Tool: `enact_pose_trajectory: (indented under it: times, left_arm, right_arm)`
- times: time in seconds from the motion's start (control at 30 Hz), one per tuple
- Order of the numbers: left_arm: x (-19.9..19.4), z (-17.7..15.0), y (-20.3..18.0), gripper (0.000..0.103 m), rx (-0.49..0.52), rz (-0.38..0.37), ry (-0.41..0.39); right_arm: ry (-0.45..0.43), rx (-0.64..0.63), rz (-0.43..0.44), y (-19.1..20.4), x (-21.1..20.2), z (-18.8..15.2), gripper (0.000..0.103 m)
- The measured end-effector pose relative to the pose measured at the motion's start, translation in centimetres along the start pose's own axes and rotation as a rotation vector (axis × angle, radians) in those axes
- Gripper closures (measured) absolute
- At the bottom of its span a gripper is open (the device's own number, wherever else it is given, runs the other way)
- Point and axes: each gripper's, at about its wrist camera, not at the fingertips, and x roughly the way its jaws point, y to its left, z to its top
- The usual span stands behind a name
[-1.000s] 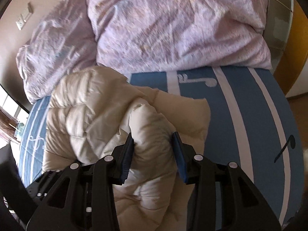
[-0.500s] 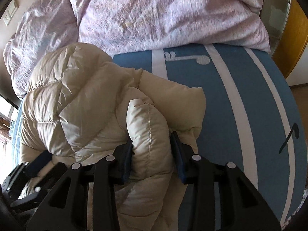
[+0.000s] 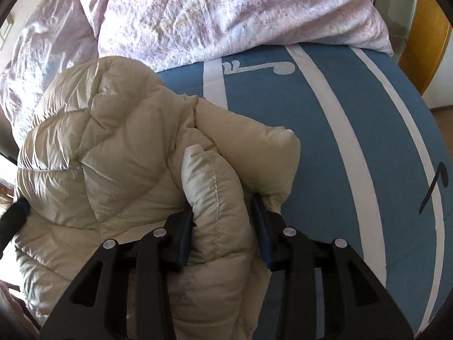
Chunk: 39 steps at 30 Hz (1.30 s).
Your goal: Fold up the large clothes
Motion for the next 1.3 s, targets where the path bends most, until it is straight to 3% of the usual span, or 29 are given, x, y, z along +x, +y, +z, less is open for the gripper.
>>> enact_pose_trajectory:
  times: [0.27,0.47,0.57,0.73,1.0,1.3]
  left_arm:
    - [0.1,3.3,3.9,0.043,0.018,0.104,-0.031]
    - [1.6,3.9,5.1,0.043,0.057,0.117,-0.016]
    - [2.4,3.9,5.1,0.040,0.081,0.118,-0.011]
    - [3.7,3.3,4.6,0.037,0.117,0.104,-0.004]
    - [5.6,2.5,3.1,0.035,0.149,0.068,0.017]
    - [7.6,2.3,1.9,0.030,0.170,0.052,0.033]
  right_arm:
    - [-0.103,0.003,-0.001,1.0,-4.5,1.4,0.057]
    - [-0.196,-0.049,0.071,4.6,-8.3,1.9,0.052]
    - [-0.170,-0.094,0.087,6.8,-7.4,2.1,0.050]
    - [-0.090,-0.106,0.023,7.4,-4.0,0.7,0.050]
    - [-0.103,-0.090,-0.043,5.6,-2.3,0.3,0.050]
    - [-0.138,-0.043,-0.043,3.9,-1.8,0.0,0.049]
